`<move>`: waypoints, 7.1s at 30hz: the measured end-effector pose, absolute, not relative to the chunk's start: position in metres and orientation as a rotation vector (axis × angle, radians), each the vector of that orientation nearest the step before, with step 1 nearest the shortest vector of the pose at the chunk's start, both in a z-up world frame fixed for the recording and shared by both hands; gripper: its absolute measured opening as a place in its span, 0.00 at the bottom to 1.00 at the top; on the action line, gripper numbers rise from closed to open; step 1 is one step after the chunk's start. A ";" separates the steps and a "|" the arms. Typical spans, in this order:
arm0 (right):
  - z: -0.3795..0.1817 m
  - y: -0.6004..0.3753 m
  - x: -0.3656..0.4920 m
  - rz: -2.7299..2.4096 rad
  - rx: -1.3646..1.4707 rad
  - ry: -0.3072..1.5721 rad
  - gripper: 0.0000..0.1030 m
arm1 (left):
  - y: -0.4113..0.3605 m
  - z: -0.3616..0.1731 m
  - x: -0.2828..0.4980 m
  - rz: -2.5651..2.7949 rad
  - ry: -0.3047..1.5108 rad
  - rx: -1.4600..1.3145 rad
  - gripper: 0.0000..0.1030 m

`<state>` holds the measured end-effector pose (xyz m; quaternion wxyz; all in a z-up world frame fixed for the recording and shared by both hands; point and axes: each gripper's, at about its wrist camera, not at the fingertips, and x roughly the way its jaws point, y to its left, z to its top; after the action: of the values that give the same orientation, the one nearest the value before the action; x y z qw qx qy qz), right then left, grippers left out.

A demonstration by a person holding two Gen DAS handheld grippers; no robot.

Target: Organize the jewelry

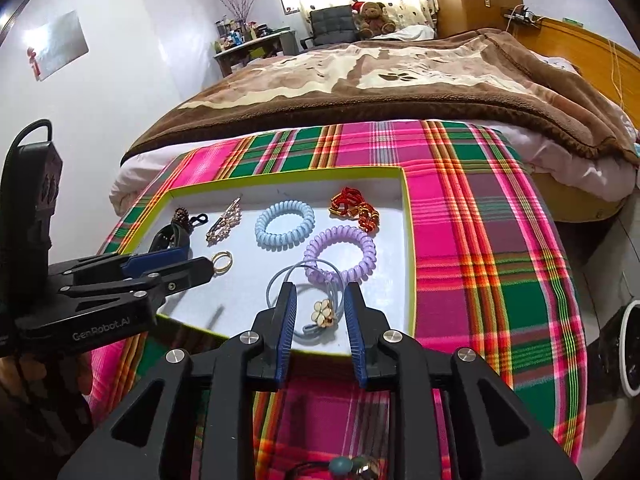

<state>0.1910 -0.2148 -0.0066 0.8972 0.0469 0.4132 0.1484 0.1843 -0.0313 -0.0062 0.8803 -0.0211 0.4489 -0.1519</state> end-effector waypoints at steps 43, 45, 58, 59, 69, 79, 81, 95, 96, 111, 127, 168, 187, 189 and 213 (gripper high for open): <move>-0.034 -0.242 0.077 0.149 0.127 0.873 0.46 | 0.016 -0.016 0.062 -0.226 0.898 -0.168 0.56; -0.036 -0.237 0.079 0.137 0.096 0.877 0.46 | 0.017 -0.018 0.061 -0.250 0.911 -0.193 0.56; -0.039 -0.228 0.104 0.137 0.033 0.910 0.46 | 0.009 -0.024 0.062 -0.300 0.956 -0.216 0.56; -0.039 -0.227 0.105 0.136 0.025 0.909 0.46 | 0.008 -0.024 0.063 -0.299 0.957 -0.215 0.56; -0.039 -0.236 0.106 0.135 0.057 0.905 0.05 | 0.000 -0.023 0.069 -0.302 0.957 -0.193 0.56; -0.022 -0.254 0.095 0.141 0.136 0.828 0.04 | -0.023 -0.022 0.083 -0.322 0.953 -0.136 0.56; -0.018 -0.257 0.094 0.143 0.142 0.820 0.04 | -0.029 -0.023 0.086 -0.319 0.954 -0.116 0.56; -0.006 -0.270 0.092 0.144 0.182 0.783 0.04 | -0.057 -0.032 0.096 -0.252 0.953 0.036 0.56; -0.006 -0.270 0.092 0.144 0.182 0.783 0.04 | -0.058 -0.033 0.097 -0.251 0.953 0.047 0.54; -0.007 -0.268 0.095 0.157 0.183 0.782 0.04 | -0.055 -0.027 0.096 -0.266 0.931 0.049 0.22; 0.024 -0.253 0.123 0.208 0.167 0.724 0.04 | -0.036 0.020 0.114 -0.291 0.814 -0.023 0.22; -0.019 -0.202 0.266 0.339 -0.030 0.907 0.34 | -0.036 -0.018 0.178 -0.249 0.928 -0.084 0.38; 0.037 -0.203 0.168 0.227 -0.006 0.673 0.38 | -0.029 0.033 0.127 -0.079 0.755 -0.031 0.47; 0.037 -0.201 0.156 0.215 -0.011 0.659 0.38 | -0.026 0.036 0.122 -0.064 0.742 -0.044 0.47; 0.040 -0.197 0.119 0.219 0.015 0.640 0.38 | -0.032 0.041 0.096 -0.049 0.718 -0.039 0.47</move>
<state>0.1187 -0.1967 0.0404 0.9434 0.0071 0.3138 0.1074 0.0960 -0.0322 0.0410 0.9357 -0.0192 0.3514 -0.0240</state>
